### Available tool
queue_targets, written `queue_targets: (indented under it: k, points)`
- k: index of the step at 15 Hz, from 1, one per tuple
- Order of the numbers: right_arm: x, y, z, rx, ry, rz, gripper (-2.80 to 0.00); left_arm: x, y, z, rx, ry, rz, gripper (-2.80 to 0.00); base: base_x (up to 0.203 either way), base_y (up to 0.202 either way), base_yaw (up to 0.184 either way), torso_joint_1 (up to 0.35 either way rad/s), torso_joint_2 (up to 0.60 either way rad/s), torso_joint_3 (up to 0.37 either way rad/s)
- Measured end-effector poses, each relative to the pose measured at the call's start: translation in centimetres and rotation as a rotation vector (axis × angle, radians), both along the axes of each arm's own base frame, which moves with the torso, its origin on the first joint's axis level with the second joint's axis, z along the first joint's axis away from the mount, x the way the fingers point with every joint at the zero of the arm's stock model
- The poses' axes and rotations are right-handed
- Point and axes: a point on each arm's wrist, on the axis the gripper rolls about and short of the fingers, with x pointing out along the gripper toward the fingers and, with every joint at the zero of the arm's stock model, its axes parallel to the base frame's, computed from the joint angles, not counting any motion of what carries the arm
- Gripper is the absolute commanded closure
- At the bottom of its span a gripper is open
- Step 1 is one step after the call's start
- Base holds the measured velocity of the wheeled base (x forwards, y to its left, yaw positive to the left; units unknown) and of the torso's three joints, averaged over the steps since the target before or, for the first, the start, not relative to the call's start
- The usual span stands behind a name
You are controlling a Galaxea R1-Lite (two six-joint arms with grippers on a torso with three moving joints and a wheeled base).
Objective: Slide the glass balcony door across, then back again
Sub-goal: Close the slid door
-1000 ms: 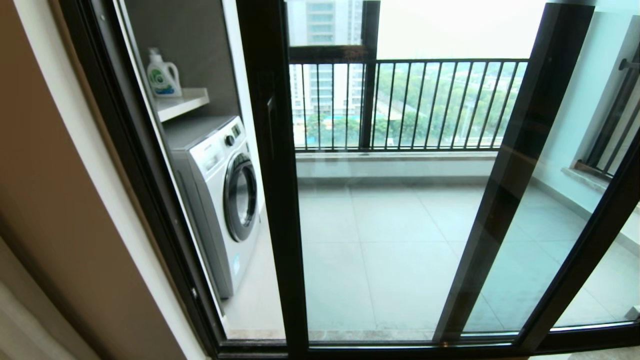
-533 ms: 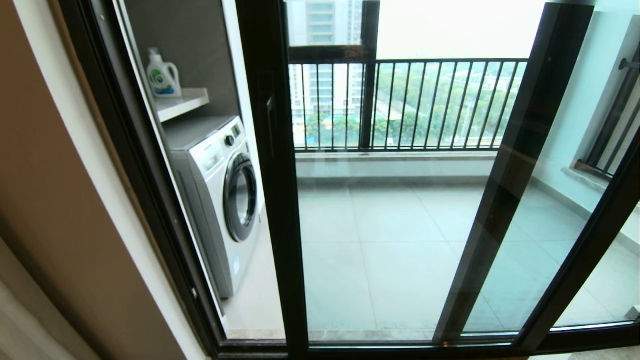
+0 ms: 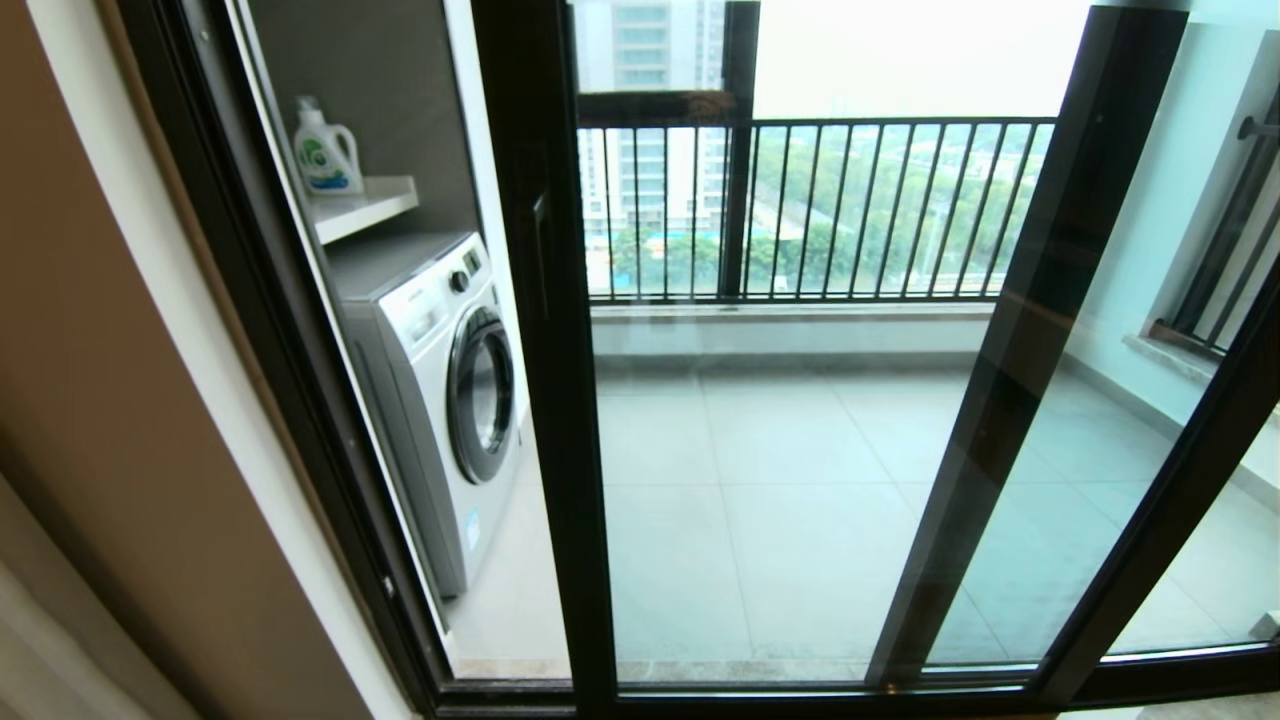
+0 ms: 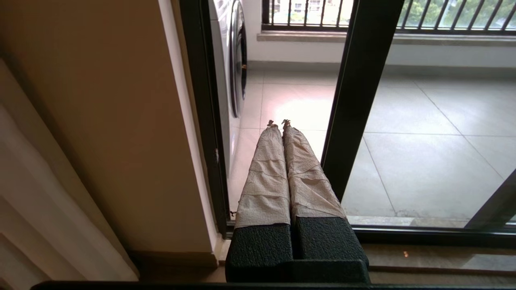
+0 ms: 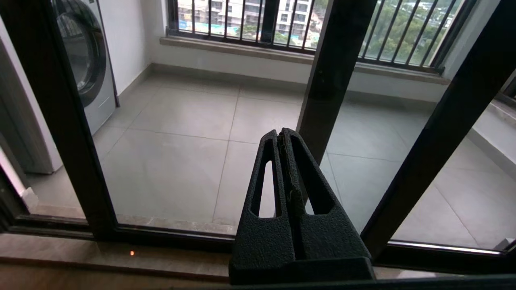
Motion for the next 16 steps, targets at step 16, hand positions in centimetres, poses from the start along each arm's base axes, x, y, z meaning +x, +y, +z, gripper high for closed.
queue_targets:
  k: [16]
  points:
    - [0.03,-0.07,-0.26,0.143,0.026,-0.024,0.0,0.0,0.0,0.0,0.001,0.0,0.0,0.0,0.0,0.0,0.0,0.0,0.0,0.0]
